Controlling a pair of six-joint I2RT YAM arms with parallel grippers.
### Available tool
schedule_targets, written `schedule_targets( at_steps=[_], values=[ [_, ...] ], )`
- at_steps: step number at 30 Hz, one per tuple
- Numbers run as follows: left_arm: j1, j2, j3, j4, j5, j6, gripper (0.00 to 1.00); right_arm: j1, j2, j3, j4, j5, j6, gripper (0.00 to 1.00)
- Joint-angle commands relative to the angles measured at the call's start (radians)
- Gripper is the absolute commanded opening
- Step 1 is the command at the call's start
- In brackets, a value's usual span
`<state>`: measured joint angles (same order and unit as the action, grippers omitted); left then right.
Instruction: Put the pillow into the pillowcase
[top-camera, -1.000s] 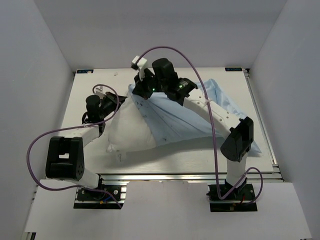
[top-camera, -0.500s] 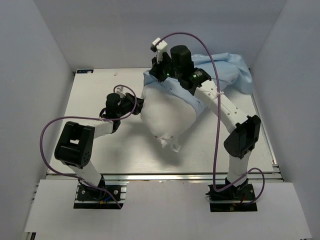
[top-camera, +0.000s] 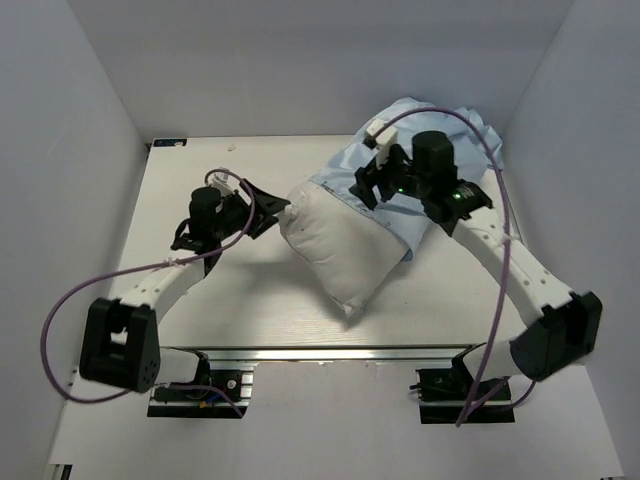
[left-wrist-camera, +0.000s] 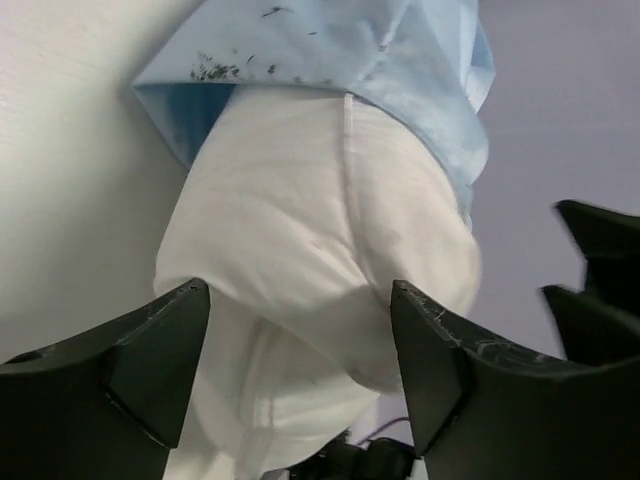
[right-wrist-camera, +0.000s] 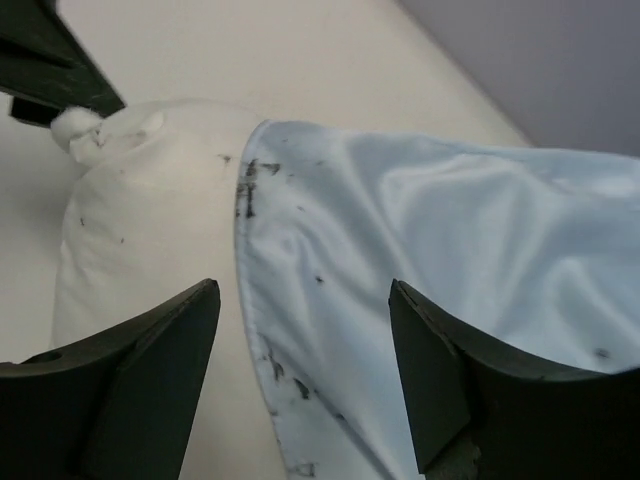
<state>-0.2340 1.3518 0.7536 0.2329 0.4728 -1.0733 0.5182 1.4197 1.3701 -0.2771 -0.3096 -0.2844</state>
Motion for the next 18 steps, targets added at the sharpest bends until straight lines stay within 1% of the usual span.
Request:
schedule_targets(
  at_steps=[1,2,3,5,7,11,14,18],
  values=[
    [0.002,-0.13,0.038,-0.225,-0.092,0.136,0.84,-0.036,-0.12,-0.045,0.044,0.013,-0.068,0.75],
    [0.004,-0.164,0.038,-0.237,-0.092,0.141,0.84,-0.047,-0.139,-0.092,0.035,0.018,-0.09,0.76],
    [0.001,-0.177,0.038,-0.286,-0.074,0.141,0.84,-0.056,-0.155,-0.121,0.029,0.024,-0.105,0.76],
    [-0.008,-0.2,0.003,-0.299,-0.045,0.125,0.84,-0.084,-0.212,-0.208,0.015,0.04,-0.139,0.79],
    [-0.048,-0.247,-0.058,-0.302,-0.036,0.092,0.84,-0.099,-0.261,-0.258,-0.014,0.044,-0.166,0.79],
    [-0.123,-0.309,-0.163,-0.302,-0.036,0.035,0.84,-0.104,-0.346,-0.418,-0.028,0.059,-0.188,0.79],
    [-0.186,-0.303,-0.201,-0.287,-0.039,0.018,0.84,-0.107,-0.375,-0.505,0.005,0.111,-0.174,0.79],
    [-0.234,-0.228,-0.188,-0.241,-0.039,0.016,0.84,-0.112,-0.361,-0.539,0.059,0.141,-0.168,0.8]
  ],
)
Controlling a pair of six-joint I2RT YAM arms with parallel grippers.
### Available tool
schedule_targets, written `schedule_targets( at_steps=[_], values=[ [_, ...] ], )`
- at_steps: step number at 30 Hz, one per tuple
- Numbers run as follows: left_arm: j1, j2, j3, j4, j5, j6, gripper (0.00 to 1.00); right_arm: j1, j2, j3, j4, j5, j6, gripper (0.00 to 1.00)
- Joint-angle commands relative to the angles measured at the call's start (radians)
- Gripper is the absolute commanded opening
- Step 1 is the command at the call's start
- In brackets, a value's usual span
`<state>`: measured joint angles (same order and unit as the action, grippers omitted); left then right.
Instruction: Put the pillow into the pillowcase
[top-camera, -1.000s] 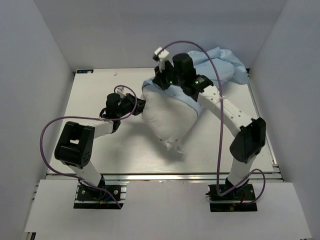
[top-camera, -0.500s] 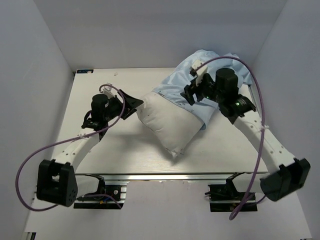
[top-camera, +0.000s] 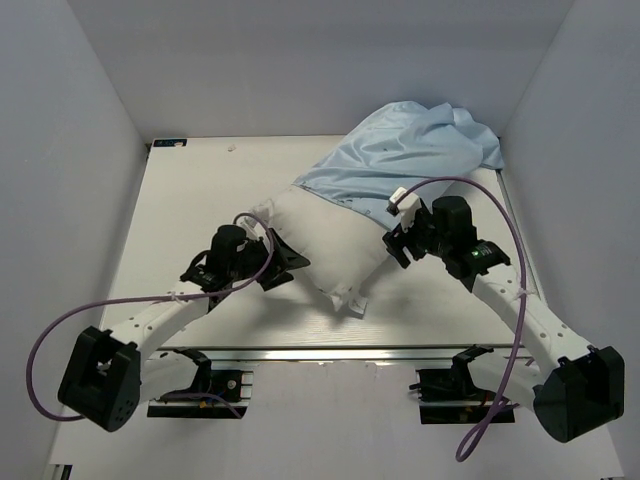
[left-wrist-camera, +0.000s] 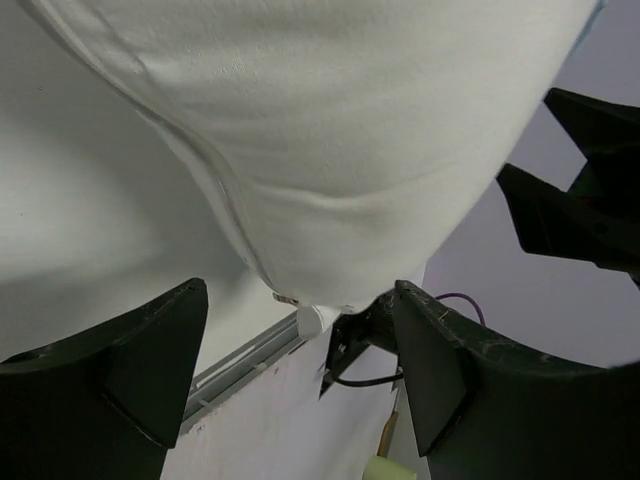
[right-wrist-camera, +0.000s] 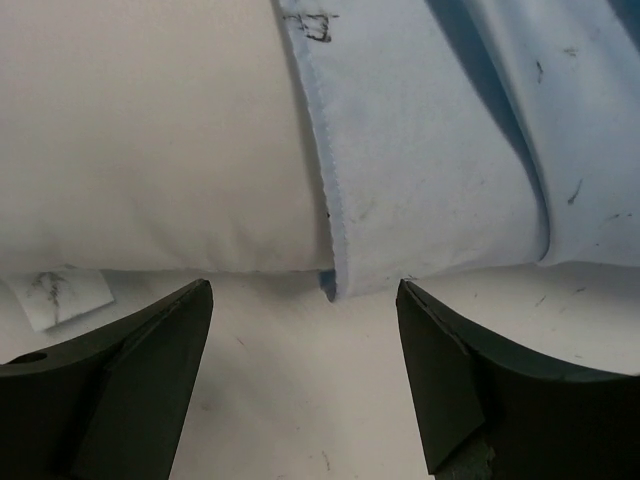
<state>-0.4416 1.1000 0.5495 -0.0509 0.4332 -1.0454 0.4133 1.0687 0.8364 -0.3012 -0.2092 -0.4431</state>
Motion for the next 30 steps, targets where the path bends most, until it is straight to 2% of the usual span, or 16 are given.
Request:
schedule_targets(
  at_steps=[1,8,12,13,15,16,19,21,22,24,28,30],
  values=[
    [-0.035,0.067,0.023,0.071,-0.002,-0.013,0.84,-0.007,-0.004,-0.006,0.094,0.041,-0.009,0.79],
    [-0.092,0.288,0.081,0.276,0.007,-0.063,0.84,-0.007,0.105,-0.02,0.266,0.174,-0.04,0.71],
    [-0.095,0.348,0.104,0.336,0.007,-0.085,0.82,-0.008,0.189,0.015,0.289,0.198,-0.051,0.56],
    [-0.095,0.354,0.115,0.333,0.007,-0.084,0.82,-0.008,0.198,0.03,0.289,0.203,-0.054,0.45],
    [-0.095,0.368,0.138,0.33,0.006,-0.077,0.79,-0.007,0.212,0.041,0.29,0.195,-0.052,0.31],
    [-0.095,0.371,0.144,0.333,0.006,-0.076,0.77,-0.007,0.209,0.05,0.286,0.171,-0.052,0.18],
    [-0.095,0.389,0.153,0.362,0.016,-0.082,0.7,-0.007,0.183,0.075,0.22,0.078,-0.042,0.0],
    [-0.095,0.409,0.155,0.41,0.032,-0.097,0.62,-0.005,0.145,0.104,0.179,0.003,-0.026,0.0],
    [-0.094,0.419,0.159,0.428,0.036,-0.103,0.6,-0.005,0.133,0.116,0.136,-0.086,-0.017,0.0],
    [-0.095,0.455,0.173,0.494,0.061,-0.116,0.57,0.03,0.114,0.162,0.094,-0.142,0.024,0.0],
    [-0.095,0.54,0.297,0.612,0.131,-0.094,0.56,0.178,0.151,0.245,0.045,-0.218,0.107,0.0],
    [-0.095,0.586,0.36,0.612,0.162,-0.07,0.56,0.229,0.187,0.311,0.05,-0.242,0.151,0.0]
  ],
)
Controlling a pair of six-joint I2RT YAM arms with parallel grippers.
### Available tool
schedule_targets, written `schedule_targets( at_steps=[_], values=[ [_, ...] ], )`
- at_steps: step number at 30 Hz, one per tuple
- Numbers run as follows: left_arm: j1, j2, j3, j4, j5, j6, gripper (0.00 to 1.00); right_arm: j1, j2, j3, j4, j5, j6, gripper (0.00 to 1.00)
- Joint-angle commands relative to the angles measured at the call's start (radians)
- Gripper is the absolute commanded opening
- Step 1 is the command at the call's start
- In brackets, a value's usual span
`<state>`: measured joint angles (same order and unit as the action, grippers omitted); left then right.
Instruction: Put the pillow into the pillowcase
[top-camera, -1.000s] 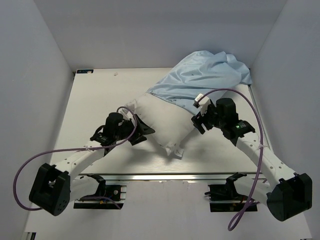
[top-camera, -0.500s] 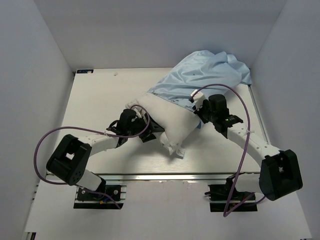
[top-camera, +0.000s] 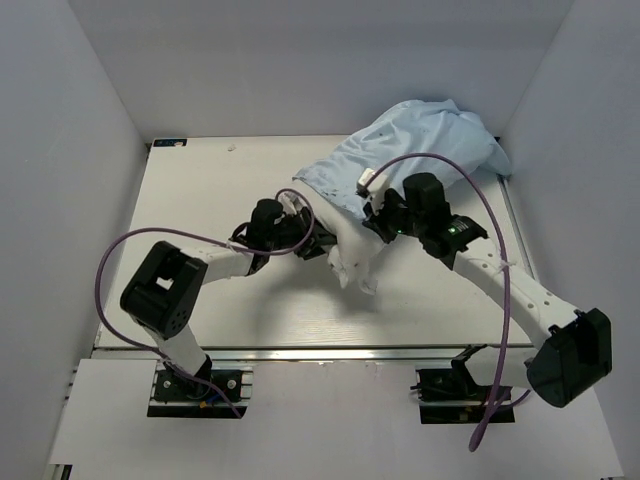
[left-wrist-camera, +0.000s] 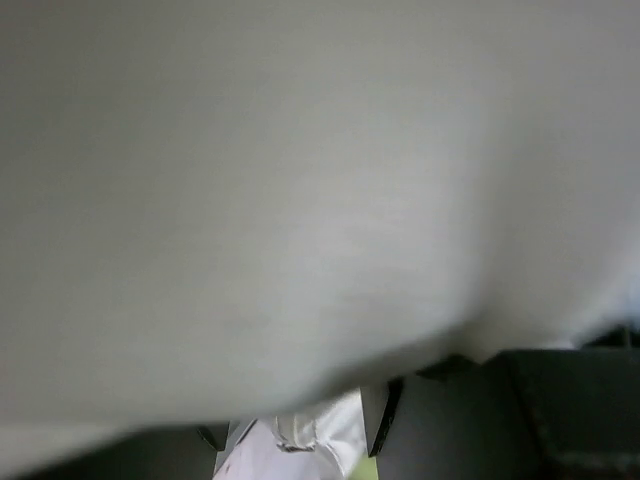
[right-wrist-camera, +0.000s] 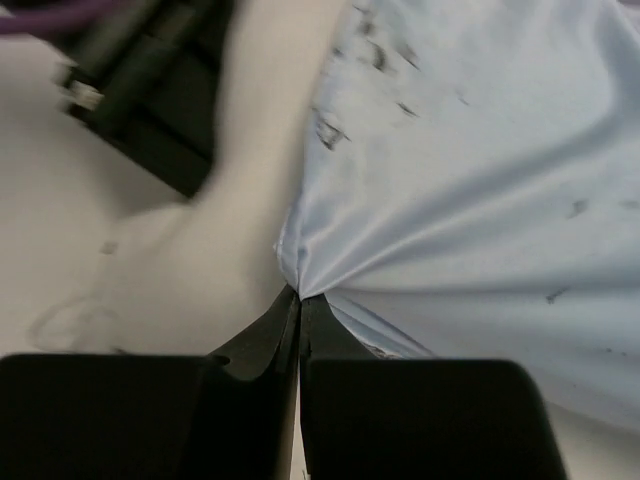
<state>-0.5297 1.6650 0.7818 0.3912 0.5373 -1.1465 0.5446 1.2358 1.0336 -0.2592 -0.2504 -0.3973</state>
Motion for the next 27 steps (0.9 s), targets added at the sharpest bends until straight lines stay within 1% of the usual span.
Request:
schedule_targets(
  at_steps=[1,2,3,5,6,7,9,12,14,17,19,21,25,27],
  values=[
    [-0.004,0.035,0.158,0.161,0.065,0.053,0.56,0.142,0.068,0.146,0.006,-0.207,0.116,0.0],
    [-0.001,0.045,0.209,0.163,0.072,0.059,0.56,0.161,0.095,0.181,-0.003,-0.211,0.127,0.0],
    [0.002,0.055,0.226,0.17,0.079,0.06,0.56,0.176,0.123,0.262,-0.011,-0.228,0.138,0.0],
    [0.019,0.067,0.253,0.205,0.092,0.056,0.56,0.207,0.198,0.351,-0.024,-0.24,0.164,0.0],
    [0.029,0.064,0.243,0.231,0.093,0.041,0.55,0.213,0.218,0.435,-0.031,-0.245,0.176,0.0],
    [0.055,0.047,0.228,0.311,0.087,0.016,0.55,0.215,0.247,0.474,-0.035,-0.253,0.189,0.0],
    [0.086,0.027,0.212,0.343,0.084,0.017,0.55,0.213,0.27,0.563,-0.041,-0.244,0.195,0.0],
    [0.109,-0.033,0.166,0.391,0.076,0.021,0.55,0.209,0.274,0.605,-0.038,-0.21,0.184,0.0],
    [0.125,-0.06,0.134,0.434,0.072,0.01,0.55,0.187,0.268,0.588,-0.028,-0.198,0.189,0.0],
    [0.125,-0.05,0.076,0.489,0.09,-0.018,0.55,0.147,0.277,0.527,-0.022,-0.178,0.21,0.0],
    [0.123,-0.031,0.022,0.584,0.099,-0.073,0.55,0.114,0.294,0.504,-0.02,-0.187,0.224,0.0],
    [0.12,-0.014,-0.018,0.667,0.105,-0.113,0.54,0.103,0.304,0.516,-0.021,-0.188,0.238,0.0],
    [0.109,-0.016,-0.024,0.658,0.127,-0.108,0.53,0.103,0.356,0.646,-0.04,-0.205,0.238,0.0],
    [0.109,-0.031,-0.027,0.664,0.148,-0.104,0.53,0.104,0.41,0.765,-0.054,-0.222,0.248,0.0]
  ],
)
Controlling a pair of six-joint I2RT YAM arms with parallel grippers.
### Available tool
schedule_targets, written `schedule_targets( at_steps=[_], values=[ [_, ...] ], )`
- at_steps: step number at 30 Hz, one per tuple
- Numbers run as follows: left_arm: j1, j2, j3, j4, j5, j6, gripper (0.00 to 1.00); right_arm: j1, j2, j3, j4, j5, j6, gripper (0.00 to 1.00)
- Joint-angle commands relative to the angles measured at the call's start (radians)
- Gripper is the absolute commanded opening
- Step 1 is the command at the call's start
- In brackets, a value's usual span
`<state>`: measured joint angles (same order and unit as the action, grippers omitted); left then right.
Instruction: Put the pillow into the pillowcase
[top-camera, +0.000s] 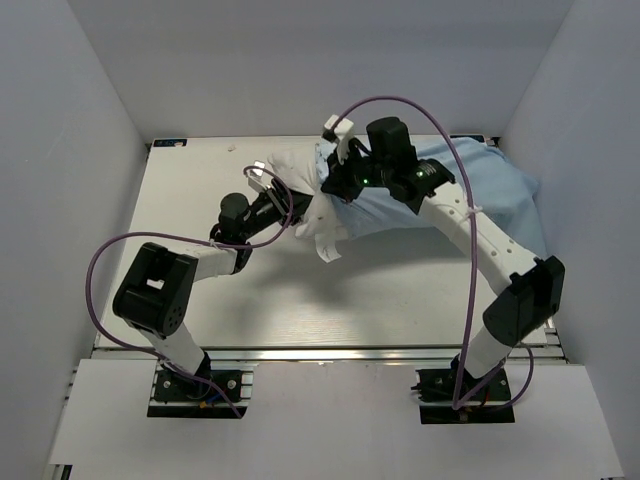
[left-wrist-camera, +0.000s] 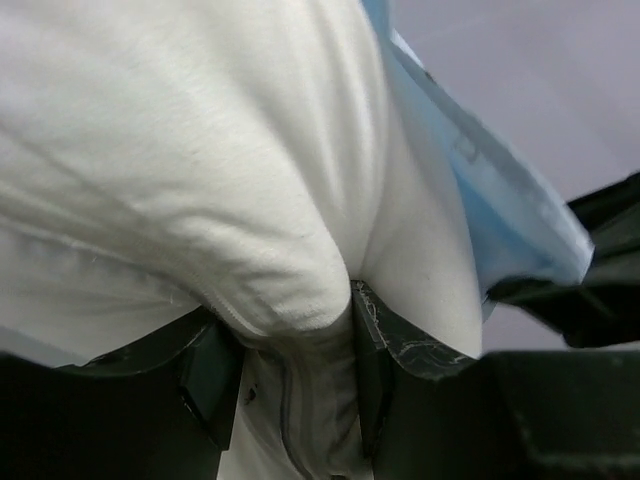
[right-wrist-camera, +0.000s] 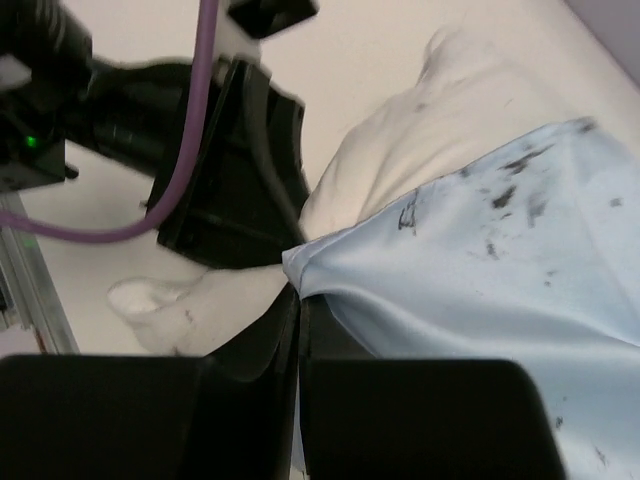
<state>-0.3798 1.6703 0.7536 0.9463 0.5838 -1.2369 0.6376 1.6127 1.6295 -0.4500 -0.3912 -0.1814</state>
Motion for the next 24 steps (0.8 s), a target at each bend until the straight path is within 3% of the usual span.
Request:
schedule_targets(
  at_steps=[1,7,11,16,20,24],
  values=[
    [-0.042,-0.047,-0.01,0.105,0.106,-0.009,0.53,0.013,0.055,0.212,0.128,-0.09,0.037,0.0],
    [-0.041,-0.142,-0.069,-0.003,0.136,0.047,0.53,0.077,0.206,0.506,0.042,-0.104,0.056,0.0],
    [-0.042,-0.202,-0.187,-0.014,0.099,0.05,0.53,0.094,0.234,0.449,0.05,-0.092,0.086,0.0],
    [-0.048,-0.182,-0.192,-0.009,0.067,0.039,0.54,0.094,0.257,0.376,0.033,-0.09,0.091,0.0],
    [-0.05,-0.113,-0.148,0.049,0.056,-0.004,0.54,0.097,0.243,0.336,0.019,-0.086,0.08,0.0],
    [-0.05,0.01,-0.143,0.342,0.018,-0.207,0.54,0.097,0.274,0.339,0.005,-0.028,0.033,0.0]
  ],
)
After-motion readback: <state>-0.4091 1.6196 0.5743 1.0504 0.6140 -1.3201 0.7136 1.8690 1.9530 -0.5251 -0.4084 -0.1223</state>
